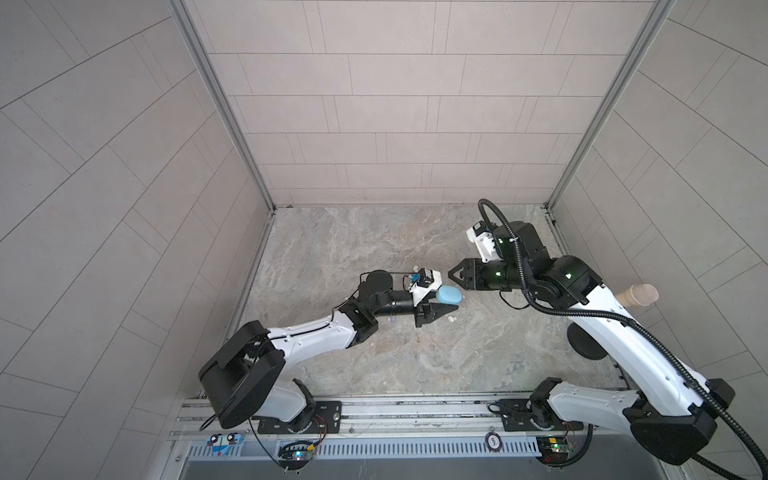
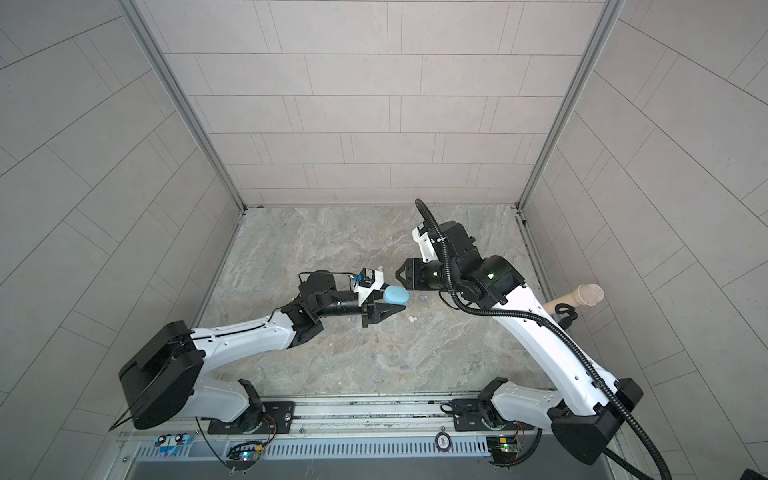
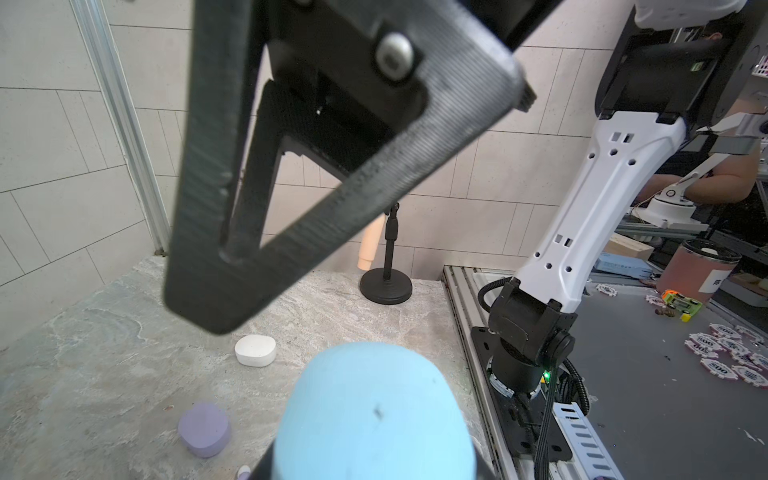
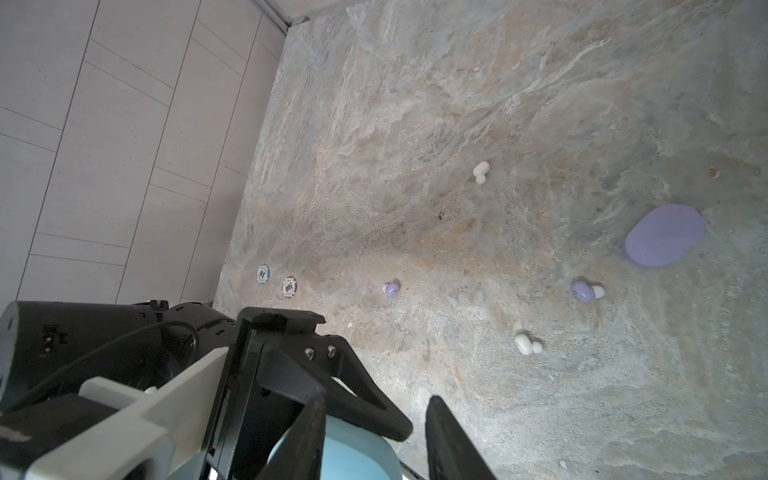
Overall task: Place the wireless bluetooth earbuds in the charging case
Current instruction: 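Grasp the open lid with the right gripper and press it shut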
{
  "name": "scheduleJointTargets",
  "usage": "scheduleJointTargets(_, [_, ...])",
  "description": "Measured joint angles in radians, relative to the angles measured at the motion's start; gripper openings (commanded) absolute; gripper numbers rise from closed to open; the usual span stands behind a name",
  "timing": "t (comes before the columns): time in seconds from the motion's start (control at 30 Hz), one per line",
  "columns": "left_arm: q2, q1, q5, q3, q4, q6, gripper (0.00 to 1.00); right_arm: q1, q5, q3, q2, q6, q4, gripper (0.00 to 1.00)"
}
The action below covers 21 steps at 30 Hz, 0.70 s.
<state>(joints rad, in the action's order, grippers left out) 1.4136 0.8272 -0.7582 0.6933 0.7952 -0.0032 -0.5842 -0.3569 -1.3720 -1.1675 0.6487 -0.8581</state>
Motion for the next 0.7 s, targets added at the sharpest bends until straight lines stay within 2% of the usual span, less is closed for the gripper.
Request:
scheduleJointTargets(0.17, [0.000, 0.000, 0.000, 0.000, 0.000, 0.002, 0.00, -0.027, -0.001, 0.040, 0.050, 0.029, 0.000, 0.44])
scheduleJointTargets(0.27, [0.000, 0.000, 0.004, 0.000, -0.010, 0.013, 0.00, -0.040, -0.002, 0.050, 0.068, 0.053, -0.008, 0.58])
scheduleJointTargets(0.4, [0.000, 0.000, 0.015, 0.002, -0.066, 0.045, 0.00, -0.044, 0.000, 0.056, 0.069, 0.085, -0.013, 0.70])
scheduleJointTargets(0.7, [0.000, 0.000, 0.031, 0.010, -0.159, 0.098, 0.00, -0.058, -0.024, 0.118, 0.023, 0.147, -0.012, 0.76])
